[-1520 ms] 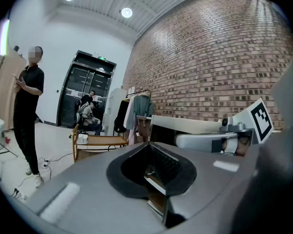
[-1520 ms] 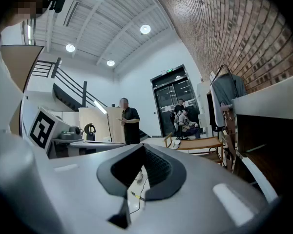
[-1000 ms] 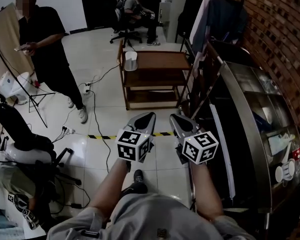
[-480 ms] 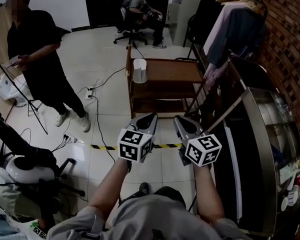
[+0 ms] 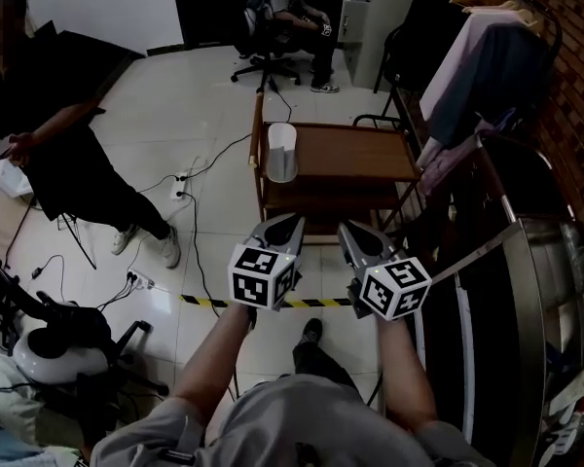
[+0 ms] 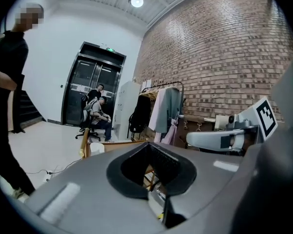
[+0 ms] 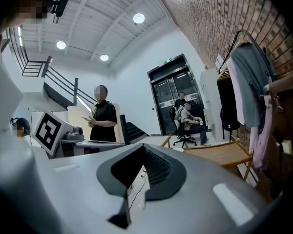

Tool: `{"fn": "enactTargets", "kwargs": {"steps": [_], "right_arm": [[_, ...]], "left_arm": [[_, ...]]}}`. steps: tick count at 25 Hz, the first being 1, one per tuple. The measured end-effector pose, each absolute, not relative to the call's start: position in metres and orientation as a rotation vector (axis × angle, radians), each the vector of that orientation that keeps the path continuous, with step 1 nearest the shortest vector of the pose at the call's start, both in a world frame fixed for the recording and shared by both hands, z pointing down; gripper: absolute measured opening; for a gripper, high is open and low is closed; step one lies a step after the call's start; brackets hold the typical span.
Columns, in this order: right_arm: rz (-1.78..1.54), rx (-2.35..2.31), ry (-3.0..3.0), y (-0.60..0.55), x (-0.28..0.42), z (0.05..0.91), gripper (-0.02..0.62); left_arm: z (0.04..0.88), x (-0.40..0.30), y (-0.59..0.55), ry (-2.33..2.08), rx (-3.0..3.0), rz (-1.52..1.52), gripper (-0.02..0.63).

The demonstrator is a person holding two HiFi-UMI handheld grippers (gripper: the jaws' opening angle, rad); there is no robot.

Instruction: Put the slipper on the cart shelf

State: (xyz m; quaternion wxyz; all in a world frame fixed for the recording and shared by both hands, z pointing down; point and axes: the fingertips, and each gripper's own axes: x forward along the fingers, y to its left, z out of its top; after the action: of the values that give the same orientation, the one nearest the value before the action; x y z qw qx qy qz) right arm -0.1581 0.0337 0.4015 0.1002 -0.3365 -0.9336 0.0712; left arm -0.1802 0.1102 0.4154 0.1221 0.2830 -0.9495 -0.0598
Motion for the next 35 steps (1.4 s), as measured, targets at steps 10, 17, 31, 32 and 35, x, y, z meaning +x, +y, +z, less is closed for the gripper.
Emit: {"fn": "enactTargets", "kwargs": {"steps": [10, 17, 31, 32, 35], "right_arm": [[0.231, -1.068, -2.715, 0.013, -0.304, 0.409, -0.002], [0.237, -1.061, -2.694, 0.01, -0.368, 0.425, -0.002], [0.253, -0.881, -2.599, 0.025, -0.472, 0.501, -0.002], [0.258, -0.866, -2.593, 0.027, -0.48, 0.507, -0.002], [0.271, -0.826, -2.58, 0.03, -0.503, 0.521, -0.002]], "left_arm": [[0.442, -0.324, 0.086, -2.741, 0.707, -0.143, 0.008], [0.467, -0.392, 0.094, -2.725, 0.603, -0.104, 0.008], [0.589, -0.535, 0.151, -2.626, 0.393, -0.067, 0.011], [0.599, -0.544, 0.153, -2.617, 0.387, -0.067, 0.019], [0.628, -0.572, 0.159, -2.584, 0.371, -0.063, 0.085]]}}
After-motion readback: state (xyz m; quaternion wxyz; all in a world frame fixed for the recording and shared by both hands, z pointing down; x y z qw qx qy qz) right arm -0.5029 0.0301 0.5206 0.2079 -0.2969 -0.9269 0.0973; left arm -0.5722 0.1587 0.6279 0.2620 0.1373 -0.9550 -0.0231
